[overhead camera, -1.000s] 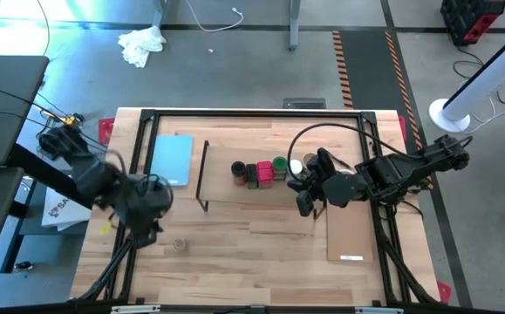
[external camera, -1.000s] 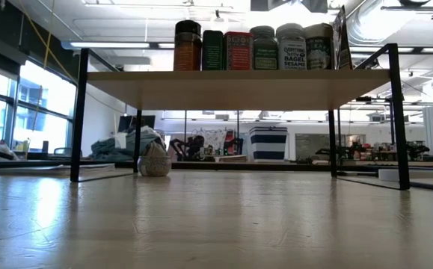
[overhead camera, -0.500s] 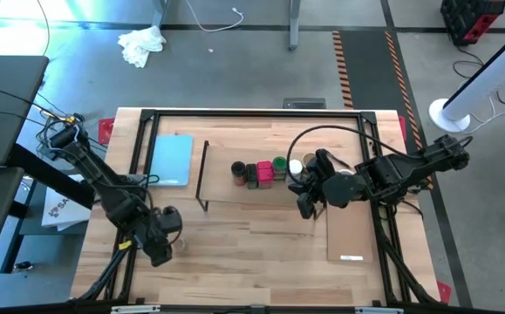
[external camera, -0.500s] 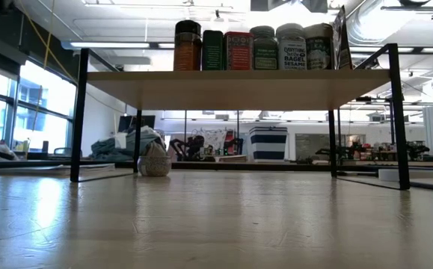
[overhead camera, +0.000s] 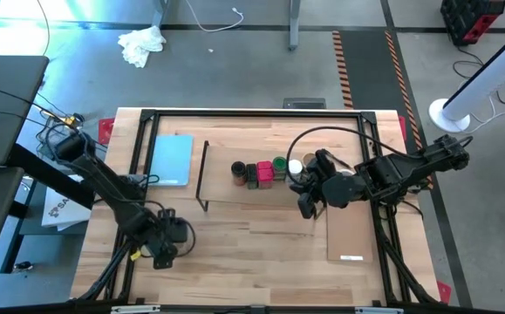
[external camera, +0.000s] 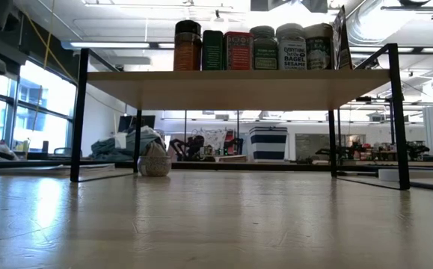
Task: Shelf spices
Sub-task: Put the transparent seasoning on the shelf
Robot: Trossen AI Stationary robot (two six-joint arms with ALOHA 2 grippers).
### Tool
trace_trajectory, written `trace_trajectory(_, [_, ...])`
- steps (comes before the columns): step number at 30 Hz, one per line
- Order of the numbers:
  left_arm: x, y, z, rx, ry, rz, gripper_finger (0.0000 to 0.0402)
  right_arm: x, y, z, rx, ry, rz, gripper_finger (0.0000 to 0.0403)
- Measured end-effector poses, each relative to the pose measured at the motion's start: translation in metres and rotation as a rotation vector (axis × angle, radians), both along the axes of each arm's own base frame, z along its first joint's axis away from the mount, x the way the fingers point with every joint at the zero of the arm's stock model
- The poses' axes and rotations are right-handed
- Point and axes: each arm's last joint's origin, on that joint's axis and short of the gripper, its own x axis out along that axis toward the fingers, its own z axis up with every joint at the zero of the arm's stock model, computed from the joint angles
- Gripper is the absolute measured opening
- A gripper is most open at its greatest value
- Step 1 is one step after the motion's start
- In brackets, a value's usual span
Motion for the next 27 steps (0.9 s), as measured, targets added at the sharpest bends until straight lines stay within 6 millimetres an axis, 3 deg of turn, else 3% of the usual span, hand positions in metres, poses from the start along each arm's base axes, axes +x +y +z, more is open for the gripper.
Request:
trace_trajectory(8, [0.011,-0.01,-0.025,0.059,0.024,0.009,0.031,-0.002,-0.001,-0.002,-0.003,0.026,-0.019,0.0])
trace_trajectory(17, [0.02,-0.023,-0.047,-0.019,0.11,-0.001,0.0305,-0.002,-0.001,-0.003,-0.002,0.03,-0.022,0.0])
trace_trajectory(20, [0.02,-0.022,-0.046,-0.026,0.108,0.035,0.0268,-0.003,-0.001,-0.003,-0.003,0.03,-0.021,0.0])
trace_trajectory(24, [0.023,-0.018,-0.039,-0.05,0.083,0.068,0.0174,-0.003,-0.001,-0.002,-0.005,0.03,-0.02,0.0])
trace_trajectory(27, [0.023,-0.013,-0.028,-0.071,0.075,0.096,0.0173,-0.002,-0.001,-0.003,-0.005,0.03,-0.02,0.0])
